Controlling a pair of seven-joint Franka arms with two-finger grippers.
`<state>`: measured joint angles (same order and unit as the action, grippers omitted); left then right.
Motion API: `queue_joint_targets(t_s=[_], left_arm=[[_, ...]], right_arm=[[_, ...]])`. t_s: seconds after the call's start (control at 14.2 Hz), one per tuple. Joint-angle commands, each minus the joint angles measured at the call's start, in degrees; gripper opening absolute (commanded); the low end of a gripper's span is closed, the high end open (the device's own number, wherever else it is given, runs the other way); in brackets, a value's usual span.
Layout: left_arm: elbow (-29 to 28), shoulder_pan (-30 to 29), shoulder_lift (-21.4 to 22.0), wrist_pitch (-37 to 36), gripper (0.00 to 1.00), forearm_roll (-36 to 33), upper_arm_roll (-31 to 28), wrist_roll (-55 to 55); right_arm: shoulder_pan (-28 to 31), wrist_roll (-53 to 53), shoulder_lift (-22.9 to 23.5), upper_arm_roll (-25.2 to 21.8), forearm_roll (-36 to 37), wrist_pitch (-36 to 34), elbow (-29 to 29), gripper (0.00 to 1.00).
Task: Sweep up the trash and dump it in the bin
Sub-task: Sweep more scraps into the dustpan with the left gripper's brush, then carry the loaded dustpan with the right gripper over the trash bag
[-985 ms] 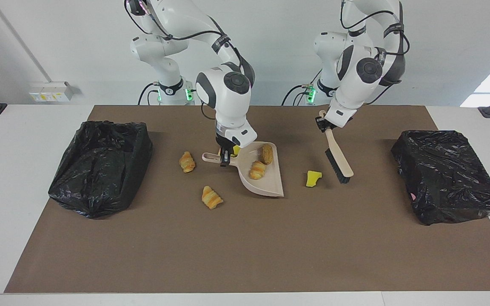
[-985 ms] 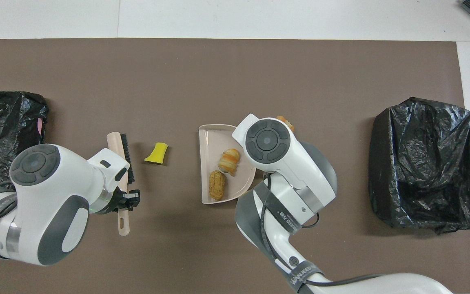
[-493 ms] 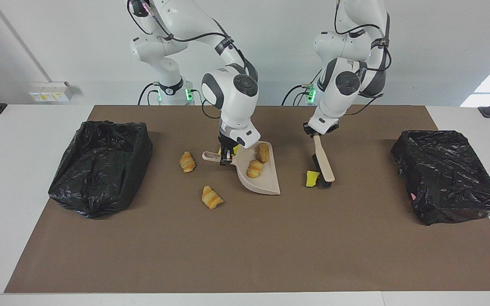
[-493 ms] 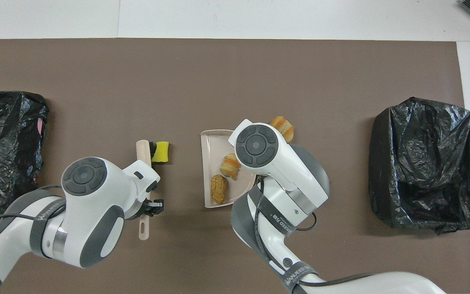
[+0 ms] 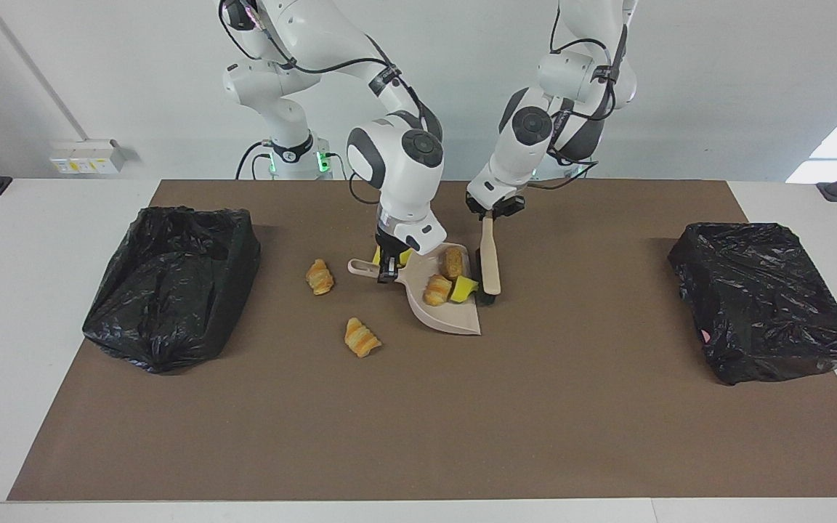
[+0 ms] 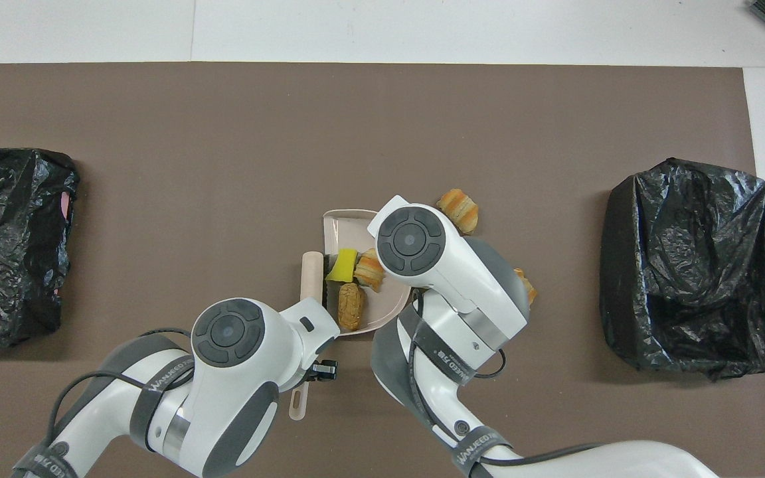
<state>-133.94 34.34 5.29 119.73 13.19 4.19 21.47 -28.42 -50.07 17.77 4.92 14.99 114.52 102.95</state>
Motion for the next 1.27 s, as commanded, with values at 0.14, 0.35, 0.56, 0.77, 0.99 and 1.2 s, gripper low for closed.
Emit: queue_joint_targets(t_s=[0.14,0.35,0.56,0.77,0.99,1.2], left_arm=[[4.91,0.73,0.69,-6.94,0.0,0.87,-1.29,-0.2],[4.83,0.03,1.04,-9.86,0.0,0.96,-1.29,2.6],[4.74,-0.24,2.52,-12.4,0.0,0.87,-1.29,6.91],[3.95,-1.63,8.84,-14.16,0.0,0.87,-1.29,10.26],[2.12,-0.94,12.19,-16.12,0.0,0.78,-0.85,14.9],[-1.74,-0.85,15.36,-12.27,0.0,0.78,2.13,16.85]], right_arm=[[0.21,2.87,0.51,0.35,0.3,3.17,0.85,0.0],[0.56,2.61,0.51,0.35,0.3,3.17,0.76,0.0],[1.0,1.99,0.42,0.35,0.39,3.17,0.5,0.0],[1.17,1.91,0.16,0.35,0.3,3.17,0.24,0.0],[3.45,-2.12,-1.24,0.44,-0.74,2.21,-0.38,0.0],[6.61,-8.27,-3.79,0.35,-5.67,1.5,-0.47,0.0]])
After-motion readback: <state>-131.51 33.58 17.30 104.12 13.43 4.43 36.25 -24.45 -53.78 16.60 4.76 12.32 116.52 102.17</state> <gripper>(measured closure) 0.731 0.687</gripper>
